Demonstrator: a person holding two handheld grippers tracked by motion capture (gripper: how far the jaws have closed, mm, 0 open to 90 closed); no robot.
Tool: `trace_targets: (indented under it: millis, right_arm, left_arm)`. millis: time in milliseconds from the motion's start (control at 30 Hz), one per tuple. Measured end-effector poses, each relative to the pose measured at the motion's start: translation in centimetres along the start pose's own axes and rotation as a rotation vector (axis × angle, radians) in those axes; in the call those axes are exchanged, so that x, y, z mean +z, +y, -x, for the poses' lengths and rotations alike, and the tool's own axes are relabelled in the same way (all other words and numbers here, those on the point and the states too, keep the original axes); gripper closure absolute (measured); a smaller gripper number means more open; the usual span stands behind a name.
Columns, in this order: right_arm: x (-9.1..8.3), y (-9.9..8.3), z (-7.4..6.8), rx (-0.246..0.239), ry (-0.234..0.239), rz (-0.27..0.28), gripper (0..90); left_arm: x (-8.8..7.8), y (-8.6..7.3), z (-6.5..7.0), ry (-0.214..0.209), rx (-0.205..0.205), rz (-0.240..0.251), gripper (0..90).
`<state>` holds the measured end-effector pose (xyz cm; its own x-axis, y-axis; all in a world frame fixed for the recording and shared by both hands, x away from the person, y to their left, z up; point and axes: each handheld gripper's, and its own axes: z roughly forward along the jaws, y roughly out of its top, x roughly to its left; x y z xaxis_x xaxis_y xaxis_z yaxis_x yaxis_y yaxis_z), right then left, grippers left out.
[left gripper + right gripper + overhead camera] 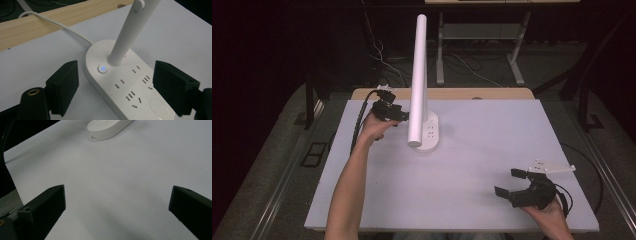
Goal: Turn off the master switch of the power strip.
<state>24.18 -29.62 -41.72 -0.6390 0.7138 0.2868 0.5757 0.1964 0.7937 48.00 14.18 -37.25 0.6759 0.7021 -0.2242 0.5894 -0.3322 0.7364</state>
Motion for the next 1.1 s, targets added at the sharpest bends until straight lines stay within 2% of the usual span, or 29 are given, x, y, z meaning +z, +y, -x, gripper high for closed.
trace_targets:
  millis: [267,467,700,833,1100]
  right_arm:
    - [0.0,0.0,0.0,0.001,0.001,0.000,0.1]
    - [0.0,0.0,0.0,0.001,0.002,0.000,0.1]
    - [0.0,0.0,0.1,0.000,0.001,-0.002,0.1]
    - [0.0,0.0,0.1,-0.001,0.001,-0.002,0.1]
    - [0.1,0.0,0.1,-0.001,0.000,-0.002,0.1]
  left_arm:
    - [0.9,-0.2,-0.2,-0.028,-0.065,0.035,26.8]
    - [1.3,-0.2,-0.3,-0.023,-0.076,0.040,34.3]
    - [1.8,-0.3,-0.4,-0.012,-0.098,0.063,48.7]
    - [2.3,-0.4,-0.7,-0.028,-0.097,0.074,56.0]
    - [3.1,-0.6,-0.8,-0.041,-0.123,0.077,62.0]
